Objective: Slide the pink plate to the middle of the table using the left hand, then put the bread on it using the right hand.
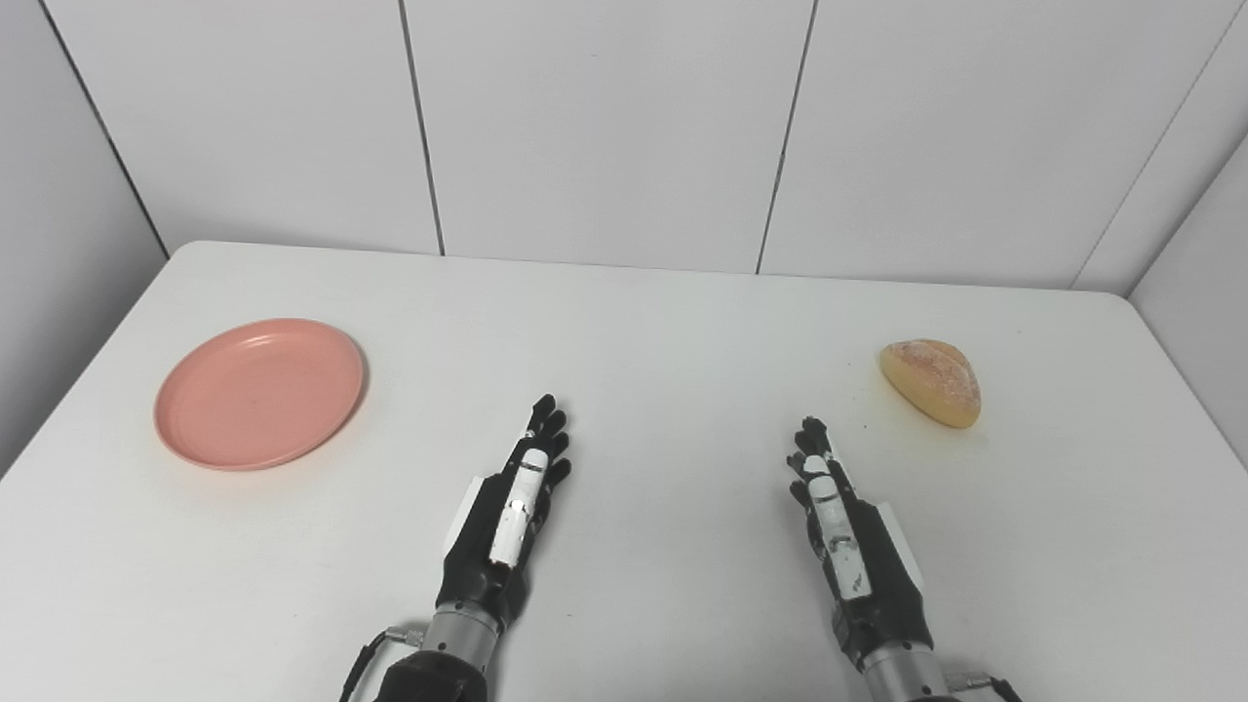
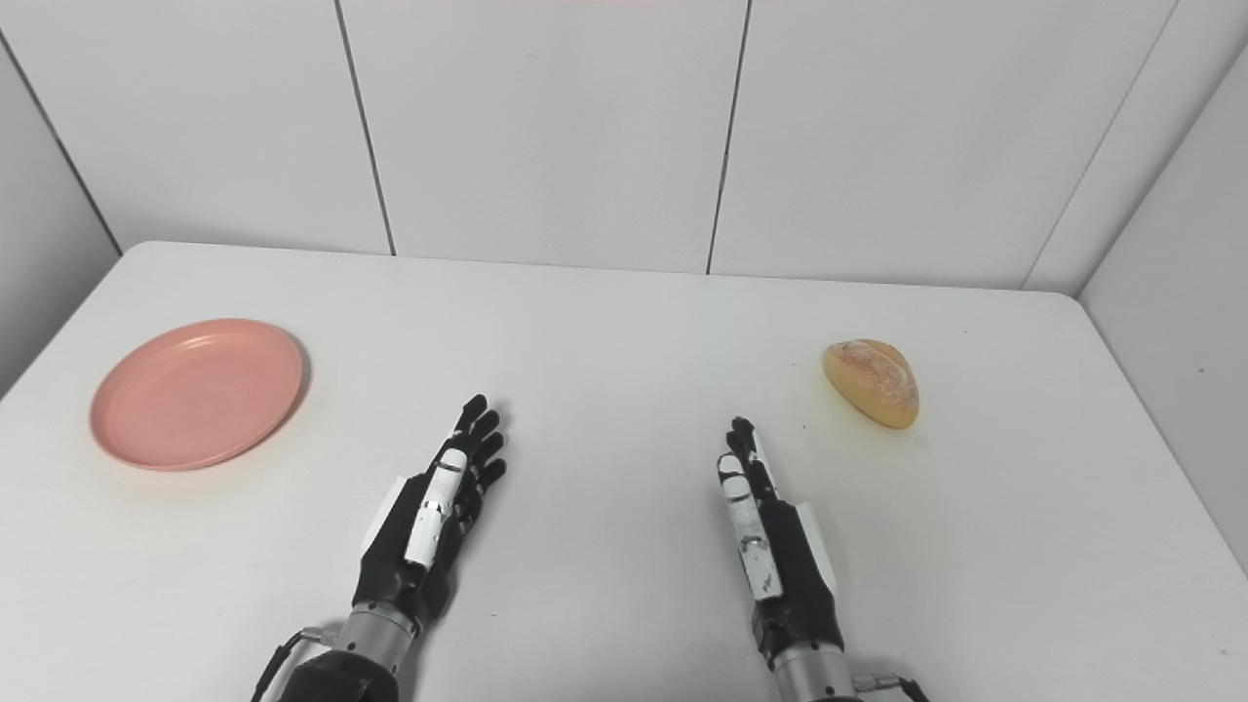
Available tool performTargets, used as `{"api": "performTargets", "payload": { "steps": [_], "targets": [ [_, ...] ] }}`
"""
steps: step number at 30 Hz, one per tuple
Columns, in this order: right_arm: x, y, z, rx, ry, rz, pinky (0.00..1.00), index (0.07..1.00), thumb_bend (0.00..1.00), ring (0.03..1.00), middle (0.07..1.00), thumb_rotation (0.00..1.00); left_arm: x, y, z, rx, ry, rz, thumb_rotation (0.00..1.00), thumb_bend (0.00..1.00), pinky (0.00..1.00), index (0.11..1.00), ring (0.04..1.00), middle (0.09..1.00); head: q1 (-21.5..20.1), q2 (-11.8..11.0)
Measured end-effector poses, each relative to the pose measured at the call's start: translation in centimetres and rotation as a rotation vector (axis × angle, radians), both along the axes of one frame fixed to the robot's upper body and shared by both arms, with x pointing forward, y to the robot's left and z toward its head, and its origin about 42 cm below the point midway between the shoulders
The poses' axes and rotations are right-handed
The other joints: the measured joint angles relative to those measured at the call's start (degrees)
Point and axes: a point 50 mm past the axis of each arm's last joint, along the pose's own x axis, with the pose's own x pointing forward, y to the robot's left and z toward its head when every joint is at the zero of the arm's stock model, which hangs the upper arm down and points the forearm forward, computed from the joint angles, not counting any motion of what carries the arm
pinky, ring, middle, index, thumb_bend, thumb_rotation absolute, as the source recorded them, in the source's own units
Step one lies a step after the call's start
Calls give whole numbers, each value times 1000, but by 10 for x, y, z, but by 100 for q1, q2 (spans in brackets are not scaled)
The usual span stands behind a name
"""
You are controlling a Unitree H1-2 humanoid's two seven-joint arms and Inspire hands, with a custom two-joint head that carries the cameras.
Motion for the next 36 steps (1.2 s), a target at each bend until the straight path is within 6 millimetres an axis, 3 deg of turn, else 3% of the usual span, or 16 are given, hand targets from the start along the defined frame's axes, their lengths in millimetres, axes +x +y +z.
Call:
{"api": "performTargets", "payload": {
  "steps": [36],
  "targets": [
    [1,-2,-5,15,2,3,1000,1000,223,1000,1000,1000,1,0,-3,-1,5,2,1000,404,1000,1000,1000,1000,114,-114]
  ]
}}
